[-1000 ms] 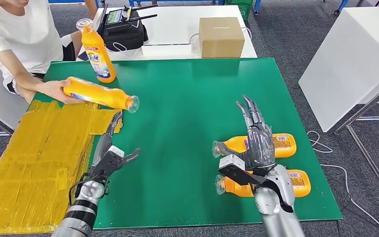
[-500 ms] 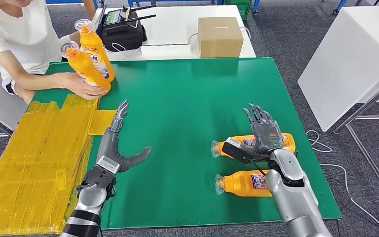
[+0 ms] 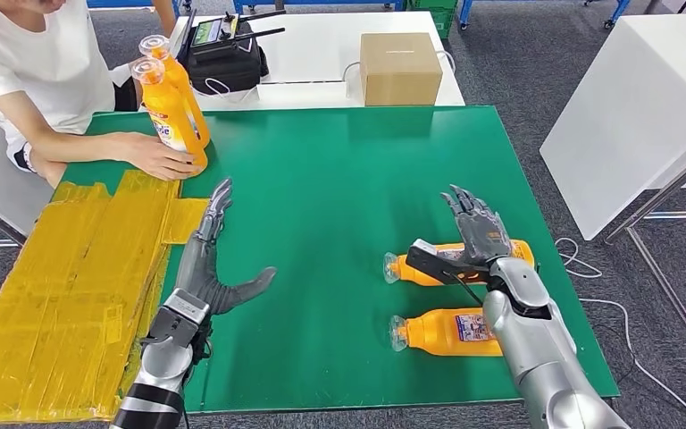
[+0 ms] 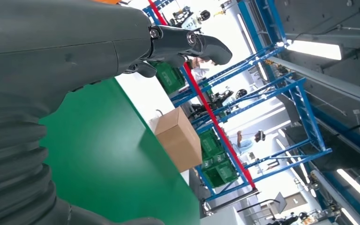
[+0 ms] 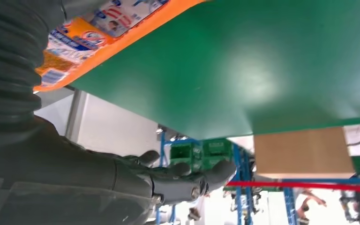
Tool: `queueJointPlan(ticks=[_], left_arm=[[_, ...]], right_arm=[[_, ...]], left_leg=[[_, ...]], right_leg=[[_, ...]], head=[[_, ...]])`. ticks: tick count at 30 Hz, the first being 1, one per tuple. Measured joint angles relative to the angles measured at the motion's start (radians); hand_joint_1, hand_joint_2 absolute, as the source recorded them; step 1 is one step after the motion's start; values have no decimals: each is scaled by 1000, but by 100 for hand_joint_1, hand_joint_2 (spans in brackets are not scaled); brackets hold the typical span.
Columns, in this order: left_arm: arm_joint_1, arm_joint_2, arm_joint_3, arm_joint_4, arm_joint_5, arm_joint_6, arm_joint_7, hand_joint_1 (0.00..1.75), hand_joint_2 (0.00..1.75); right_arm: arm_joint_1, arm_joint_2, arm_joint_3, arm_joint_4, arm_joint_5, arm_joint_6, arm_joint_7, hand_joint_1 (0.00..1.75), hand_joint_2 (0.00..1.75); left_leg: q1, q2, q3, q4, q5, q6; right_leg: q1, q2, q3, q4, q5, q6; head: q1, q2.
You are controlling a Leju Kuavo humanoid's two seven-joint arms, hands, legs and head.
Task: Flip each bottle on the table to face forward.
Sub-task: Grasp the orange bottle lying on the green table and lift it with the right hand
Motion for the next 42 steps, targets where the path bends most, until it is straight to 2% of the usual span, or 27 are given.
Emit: queueJointPlan(ticks=[10, 21, 24, 30, 33, 37, 42], left_arm=[[1, 8, 1, 0, 22, 1, -12, 0, 175], [2, 14, 1, 0, 23, 2, -15, 0, 175], [3, 15, 1, 0, 23, 5, -15, 0, 175], [19, 16, 2, 0, 23, 11, -16, 0, 175], [30, 16, 3, 0, 23, 16, -15, 0, 175], [41, 16, 6, 0, 23, 19, -15, 0, 175], [43, 16, 7, 0, 23, 21, -15, 0, 175]], right_arm=[[-20, -27, 0, 33, -75, 61, -90, 0, 175], [-18, -41, 0, 33, -93, 68, -104, 0, 175], [-7, -44, 0, 21, -139, 68, -119, 0, 175], [106, -46, -5, -168, -324, 83, -168, 0, 175], [167, -47, -11, -289, -369, 93, -176, 0, 175], [236, -51, -21, -410, -364, 92, -170, 0, 175], [260, -77, -22, -448, -266, 74, -113, 0, 175]], left_leg=[[0, 0, 1, 0, 0, 0], [0, 0, 2, 0, 0, 0], [0, 0, 2, 0, 0, 0], [0, 0, -1, 0, 0, 0], [0, -1, -2, 0, 0, 0], [0, 0, -3, 0, 0, 0], [0, 0, -3, 0, 0, 0]], right_leg=[[0, 0, 1, 0, 0, 0], [0, 0, 1, 0, 0, 0], [0, 0, 1, 0, 0, 0], [0, 0, -1, 0, 0, 0], [0, 0, -2, 0, 0, 0], [1, 0, -3, 0, -1, 0], [0, 0, -2, 0, 0, 0]], head=[[0, 0], [0, 0], [0, 0], [0, 0], [0, 0], [0, 0], [0, 0]])
